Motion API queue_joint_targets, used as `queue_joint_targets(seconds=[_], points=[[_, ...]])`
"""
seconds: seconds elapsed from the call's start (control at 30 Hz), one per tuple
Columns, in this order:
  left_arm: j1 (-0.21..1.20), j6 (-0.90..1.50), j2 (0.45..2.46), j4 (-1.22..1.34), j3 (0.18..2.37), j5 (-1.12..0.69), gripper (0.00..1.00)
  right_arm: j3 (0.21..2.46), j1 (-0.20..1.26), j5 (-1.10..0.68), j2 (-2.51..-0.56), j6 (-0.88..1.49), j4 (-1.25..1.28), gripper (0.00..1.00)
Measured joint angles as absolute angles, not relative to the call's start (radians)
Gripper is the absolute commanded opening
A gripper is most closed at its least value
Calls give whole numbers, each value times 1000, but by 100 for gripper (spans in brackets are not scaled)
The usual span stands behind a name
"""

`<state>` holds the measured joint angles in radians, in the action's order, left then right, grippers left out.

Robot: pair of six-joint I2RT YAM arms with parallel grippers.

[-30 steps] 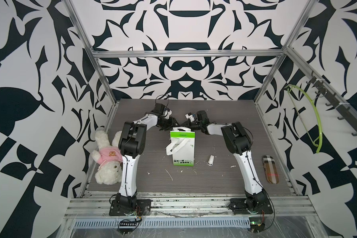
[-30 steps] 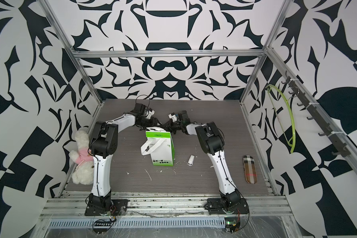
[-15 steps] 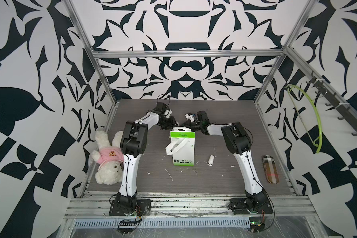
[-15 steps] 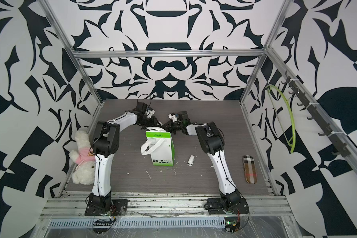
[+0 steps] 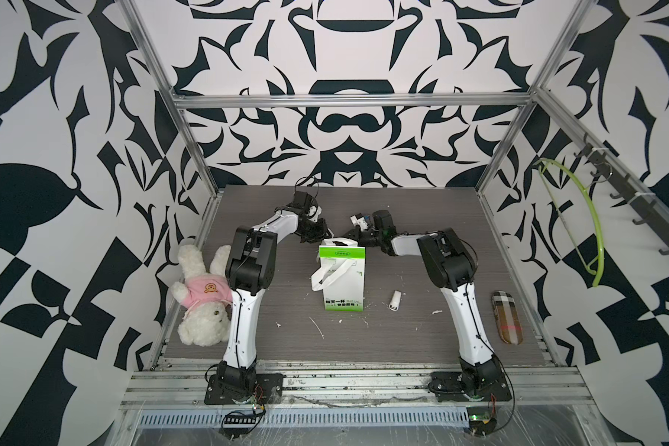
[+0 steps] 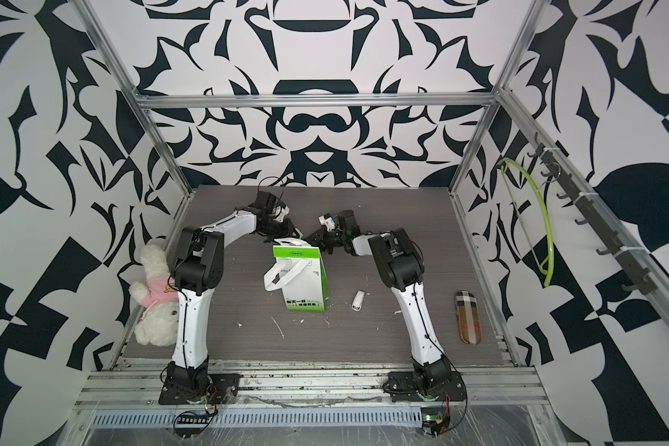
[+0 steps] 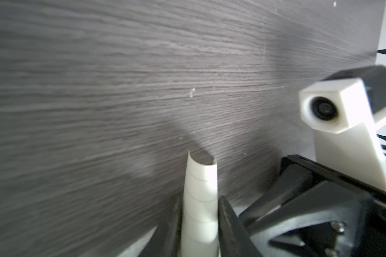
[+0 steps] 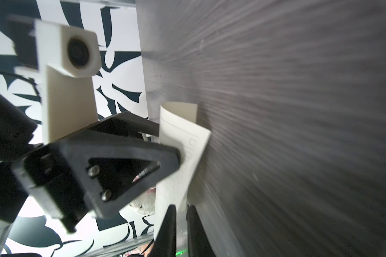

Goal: Staple the receipts to the bags
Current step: Pick up the receipt from the center of the board.

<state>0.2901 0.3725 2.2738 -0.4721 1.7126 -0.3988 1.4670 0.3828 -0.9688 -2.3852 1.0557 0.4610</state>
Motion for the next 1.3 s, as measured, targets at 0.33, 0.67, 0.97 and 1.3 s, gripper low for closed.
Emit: queue_joint_targets(seconds=[0.33, 0.67, 0.97, 1.3], points=[[175, 369, 2130, -606, 1620, -330, 30, 1254, 156, -874, -2094, 978, 372, 16], [99, 396, 1670, -662, 1588, -365, 30, 1411, 129, -633, -1755, 643, -206, 20], [97, 526, 1376, -482, 1568, -450, 31, 1556, 173, -702, -1572, 545, -377, 32], [110, 727, 1364, -302, 1674, -543, 32, 1799, 407, -897, -1579, 560, -368, 35]])
